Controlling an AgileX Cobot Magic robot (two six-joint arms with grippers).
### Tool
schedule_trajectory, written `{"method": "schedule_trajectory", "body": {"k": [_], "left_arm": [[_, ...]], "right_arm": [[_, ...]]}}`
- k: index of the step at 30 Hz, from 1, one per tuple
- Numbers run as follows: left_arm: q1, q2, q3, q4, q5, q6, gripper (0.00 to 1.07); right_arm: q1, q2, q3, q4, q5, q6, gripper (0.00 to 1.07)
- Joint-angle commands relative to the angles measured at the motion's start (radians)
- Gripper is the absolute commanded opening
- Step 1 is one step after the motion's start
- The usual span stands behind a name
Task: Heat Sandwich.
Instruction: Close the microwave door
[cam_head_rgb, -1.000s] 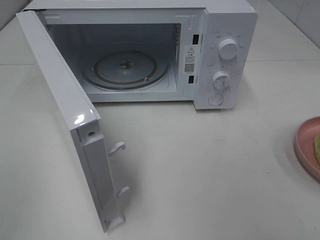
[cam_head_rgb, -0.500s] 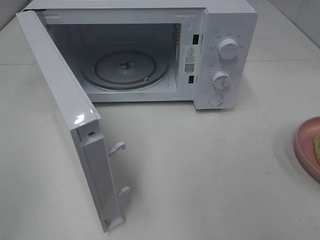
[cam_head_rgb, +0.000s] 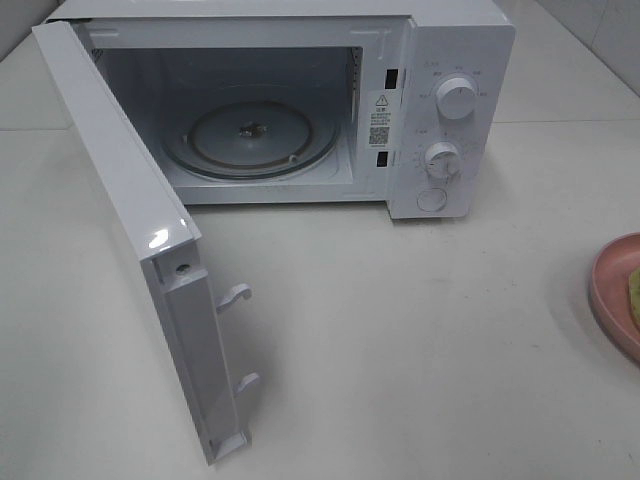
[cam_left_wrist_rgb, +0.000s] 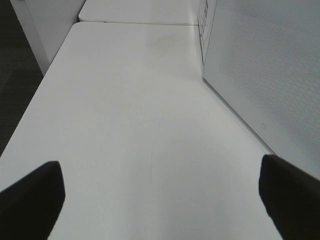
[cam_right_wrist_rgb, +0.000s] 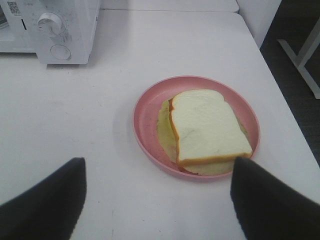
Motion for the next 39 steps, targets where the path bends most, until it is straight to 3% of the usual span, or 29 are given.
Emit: {"method": "schedule_trajectory", "body": {"k": [1, 39], "left_arm": [[0.003, -0.021, 0.002, -0.011, -0.009, -0.003, 1.01], [0.003, -0.021, 0.002, -0.012, -0.009, -0.003, 1.01]], "right_arm": [[-0.007, -0.027, 0.000, 0.001, -0.007, -0.007, 0.76], [-0.007, -0.027, 0.000, 0.001, -0.007, -0.007, 0.76]]}}
